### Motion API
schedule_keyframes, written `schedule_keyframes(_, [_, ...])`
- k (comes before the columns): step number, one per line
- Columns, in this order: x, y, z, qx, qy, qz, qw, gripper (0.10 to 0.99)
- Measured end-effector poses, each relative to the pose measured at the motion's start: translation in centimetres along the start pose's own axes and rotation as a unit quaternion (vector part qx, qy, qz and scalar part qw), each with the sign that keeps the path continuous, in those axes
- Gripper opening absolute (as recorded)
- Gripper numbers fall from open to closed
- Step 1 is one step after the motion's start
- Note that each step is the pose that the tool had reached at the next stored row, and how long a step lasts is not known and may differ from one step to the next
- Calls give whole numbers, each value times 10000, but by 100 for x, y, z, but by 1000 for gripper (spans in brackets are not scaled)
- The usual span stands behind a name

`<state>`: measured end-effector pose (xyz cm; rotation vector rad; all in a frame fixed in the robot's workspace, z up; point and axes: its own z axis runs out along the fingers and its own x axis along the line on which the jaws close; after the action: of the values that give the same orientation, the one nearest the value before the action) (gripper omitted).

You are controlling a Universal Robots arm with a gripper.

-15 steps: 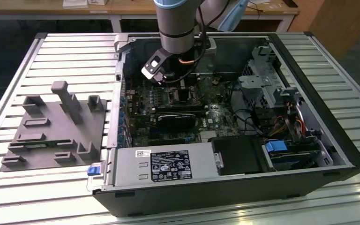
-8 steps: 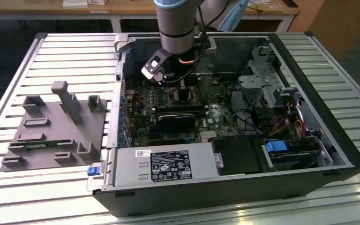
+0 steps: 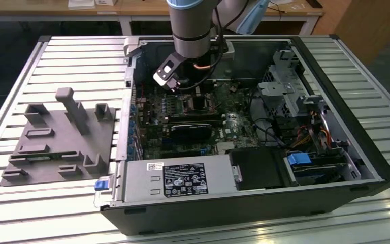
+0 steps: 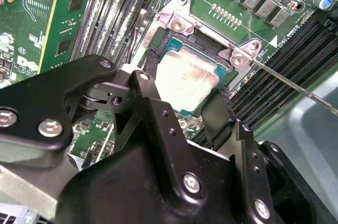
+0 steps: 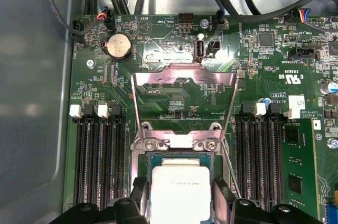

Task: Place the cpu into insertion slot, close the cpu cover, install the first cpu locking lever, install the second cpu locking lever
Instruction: 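Place the cpu into insertion slot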

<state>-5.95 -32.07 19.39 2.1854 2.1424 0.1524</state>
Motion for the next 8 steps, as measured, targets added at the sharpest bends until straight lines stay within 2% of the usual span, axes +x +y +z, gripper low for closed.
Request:
schedule_keyframes(3, [0, 4, -35, 0, 0, 0, 10000, 608])
schedule_keyframes(8, [3, 20, -157, 0, 0, 0, 10000, 608])
